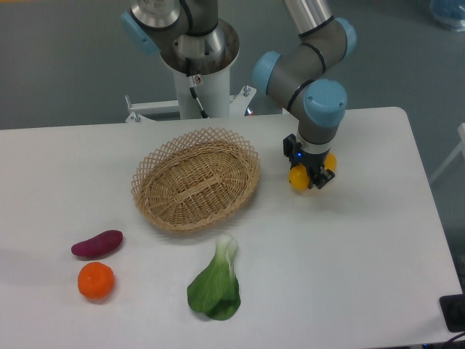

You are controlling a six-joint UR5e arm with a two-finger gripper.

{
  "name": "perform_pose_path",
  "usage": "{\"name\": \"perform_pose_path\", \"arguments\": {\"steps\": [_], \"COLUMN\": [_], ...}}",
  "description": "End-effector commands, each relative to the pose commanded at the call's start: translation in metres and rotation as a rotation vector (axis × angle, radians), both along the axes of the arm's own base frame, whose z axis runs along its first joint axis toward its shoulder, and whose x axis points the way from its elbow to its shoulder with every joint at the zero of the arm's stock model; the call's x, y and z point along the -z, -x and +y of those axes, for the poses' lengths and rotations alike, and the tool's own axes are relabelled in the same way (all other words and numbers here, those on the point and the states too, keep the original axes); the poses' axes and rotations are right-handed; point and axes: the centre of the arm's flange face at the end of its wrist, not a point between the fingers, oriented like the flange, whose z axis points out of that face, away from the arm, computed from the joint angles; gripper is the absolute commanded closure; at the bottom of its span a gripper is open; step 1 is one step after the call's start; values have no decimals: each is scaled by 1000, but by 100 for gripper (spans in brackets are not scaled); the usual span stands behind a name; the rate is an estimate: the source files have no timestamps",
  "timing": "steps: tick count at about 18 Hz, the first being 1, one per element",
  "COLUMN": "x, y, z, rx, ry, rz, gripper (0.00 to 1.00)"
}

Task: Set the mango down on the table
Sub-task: 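Lower the mango onto the table beside the basket and open the gripper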

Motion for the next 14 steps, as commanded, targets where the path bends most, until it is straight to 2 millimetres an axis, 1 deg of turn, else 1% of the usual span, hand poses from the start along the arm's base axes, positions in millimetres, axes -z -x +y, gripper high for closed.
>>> {"name": "perform_pose_path", "arguments": {"steps": [3,6,9,12,14], "x": [-4,-15,-32,-39,-48], "y": [5,15,29,43,54], "z": [0,3,8,7,11], "rx": [-5,-9,-29,-67,-84], "ry": [-5,-17,-29,-39,-56], "rz": [11,31,61,79,93], "gripper": [0,0,0,0,0]}}
